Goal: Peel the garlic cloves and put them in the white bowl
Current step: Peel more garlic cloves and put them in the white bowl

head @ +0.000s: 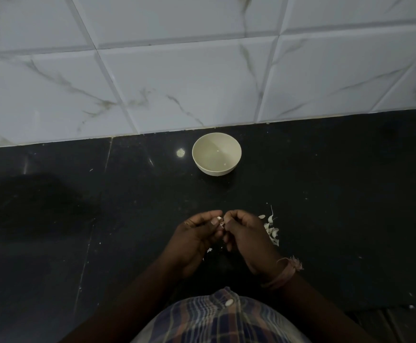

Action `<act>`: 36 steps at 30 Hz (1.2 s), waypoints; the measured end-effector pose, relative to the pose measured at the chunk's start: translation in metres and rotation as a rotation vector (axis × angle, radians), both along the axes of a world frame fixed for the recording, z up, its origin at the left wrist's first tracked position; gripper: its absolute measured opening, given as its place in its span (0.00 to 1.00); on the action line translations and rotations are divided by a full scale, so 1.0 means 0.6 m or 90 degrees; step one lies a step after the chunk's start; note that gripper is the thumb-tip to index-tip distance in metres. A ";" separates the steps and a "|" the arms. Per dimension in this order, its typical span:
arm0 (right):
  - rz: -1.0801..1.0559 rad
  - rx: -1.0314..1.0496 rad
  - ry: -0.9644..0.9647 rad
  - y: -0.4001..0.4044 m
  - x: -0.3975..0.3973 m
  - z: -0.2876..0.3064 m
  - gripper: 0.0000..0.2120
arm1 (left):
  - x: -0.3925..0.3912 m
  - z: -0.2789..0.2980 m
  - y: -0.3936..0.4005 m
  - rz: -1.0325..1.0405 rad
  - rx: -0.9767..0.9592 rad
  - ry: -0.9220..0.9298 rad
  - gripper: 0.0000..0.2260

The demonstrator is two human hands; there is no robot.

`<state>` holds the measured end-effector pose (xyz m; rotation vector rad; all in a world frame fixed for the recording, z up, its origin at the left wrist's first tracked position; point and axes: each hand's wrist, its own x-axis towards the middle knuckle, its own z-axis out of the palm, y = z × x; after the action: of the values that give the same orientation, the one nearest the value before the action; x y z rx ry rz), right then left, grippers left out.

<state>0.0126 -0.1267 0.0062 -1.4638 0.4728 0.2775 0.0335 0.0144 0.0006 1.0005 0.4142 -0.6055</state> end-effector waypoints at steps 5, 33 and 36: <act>-0.061 0.013 -0.033 -0.007 0.000 -0.002 0.05 | 0.001 0.011 -0.004 0.033 -0.047 0.061 0.08; 0.007 -0.320 -0.291 0.013 -0.011 -0.004 0.07 | 0.000 0.012 0.004 0.082 -0.118 0.077 0.13; -0.022 -0.248 -0.240 0.014 -0.008 0.002 0.07 | 0.000 0.011 0.002 0.096 -0.066 -0.001 0.12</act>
<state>0.0076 -0.1181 0.0075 -1.8360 0.2509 -0.1280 0.0333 0.0153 0.0073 0.8627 0.4489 -0.4860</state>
